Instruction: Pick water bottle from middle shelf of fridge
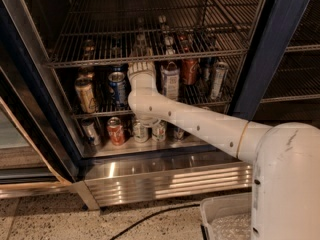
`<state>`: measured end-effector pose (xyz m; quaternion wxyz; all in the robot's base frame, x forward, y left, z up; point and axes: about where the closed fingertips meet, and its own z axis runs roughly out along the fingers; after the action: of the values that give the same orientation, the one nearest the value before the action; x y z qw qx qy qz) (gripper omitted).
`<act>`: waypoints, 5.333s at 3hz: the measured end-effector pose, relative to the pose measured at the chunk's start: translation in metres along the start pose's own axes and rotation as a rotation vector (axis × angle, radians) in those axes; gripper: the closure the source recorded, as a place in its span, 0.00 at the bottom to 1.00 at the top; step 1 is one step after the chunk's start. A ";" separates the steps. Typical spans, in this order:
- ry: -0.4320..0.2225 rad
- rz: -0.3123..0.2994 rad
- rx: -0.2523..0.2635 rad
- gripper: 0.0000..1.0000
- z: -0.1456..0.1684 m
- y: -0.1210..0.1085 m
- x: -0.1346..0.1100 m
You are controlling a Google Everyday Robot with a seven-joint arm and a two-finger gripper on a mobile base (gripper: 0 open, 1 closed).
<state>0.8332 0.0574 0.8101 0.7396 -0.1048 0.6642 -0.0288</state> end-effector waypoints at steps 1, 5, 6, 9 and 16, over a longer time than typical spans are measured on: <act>0.000 0.000 0.000 0.75 0.000 0.000 0.000; 0.000 0.000 0.000 0.56 0.000 0.000 0.000; 0.000 0.000 0.000 0.49 0.000 0.000 0.000; -0.001 -0.014 0.021 0.43 0.010 -0.010 0.000; 0.057 -0.065 0.010 0.45 0.033 0.000 0.026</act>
Offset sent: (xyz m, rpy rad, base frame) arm 0.0000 0.0000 0.0000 0.0000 0.0000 0.0000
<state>0.8694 0.0568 0.7875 0.7195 -0.1218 0.6812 -0.0590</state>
